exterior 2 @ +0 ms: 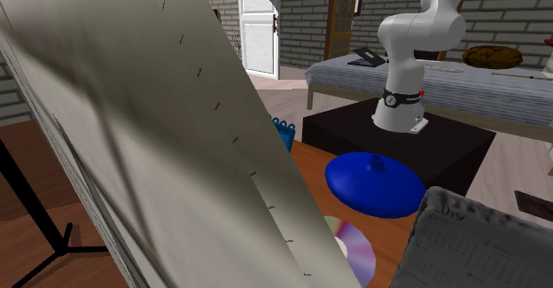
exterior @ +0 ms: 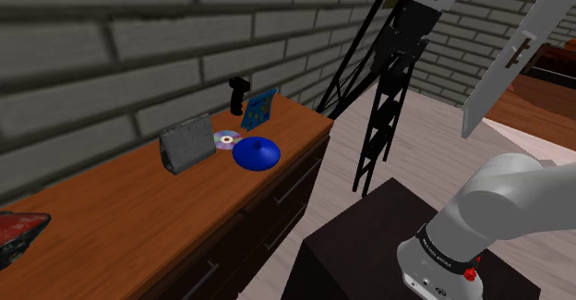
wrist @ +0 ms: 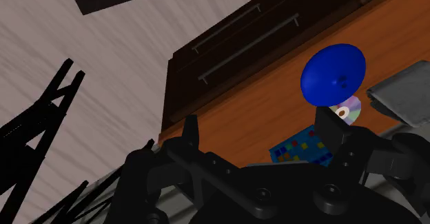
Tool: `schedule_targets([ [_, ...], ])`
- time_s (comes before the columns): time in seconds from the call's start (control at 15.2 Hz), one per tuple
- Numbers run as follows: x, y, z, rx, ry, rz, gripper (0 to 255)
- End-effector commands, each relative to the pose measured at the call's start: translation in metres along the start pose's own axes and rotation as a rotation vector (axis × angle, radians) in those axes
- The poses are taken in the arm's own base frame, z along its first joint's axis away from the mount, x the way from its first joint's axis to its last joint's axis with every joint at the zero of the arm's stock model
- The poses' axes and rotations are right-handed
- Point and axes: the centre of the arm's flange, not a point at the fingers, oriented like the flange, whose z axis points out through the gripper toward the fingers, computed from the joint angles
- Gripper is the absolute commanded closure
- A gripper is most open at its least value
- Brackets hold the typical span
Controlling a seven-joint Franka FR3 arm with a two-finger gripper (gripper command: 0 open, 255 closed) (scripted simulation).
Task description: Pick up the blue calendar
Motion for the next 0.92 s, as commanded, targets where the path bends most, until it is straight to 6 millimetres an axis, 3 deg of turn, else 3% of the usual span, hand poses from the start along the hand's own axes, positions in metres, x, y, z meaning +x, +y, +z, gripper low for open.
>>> schedule_targets([
  [0.0,0.0,0.0,0.0,0.0,0.0,0.0,0],
  [0.4,0.034,-0.056,0.045,-0.005,0.006,0.203,0],
  [0.86,0.086,-0.111,0.097,-0.011,0.013,0.439,0],
])
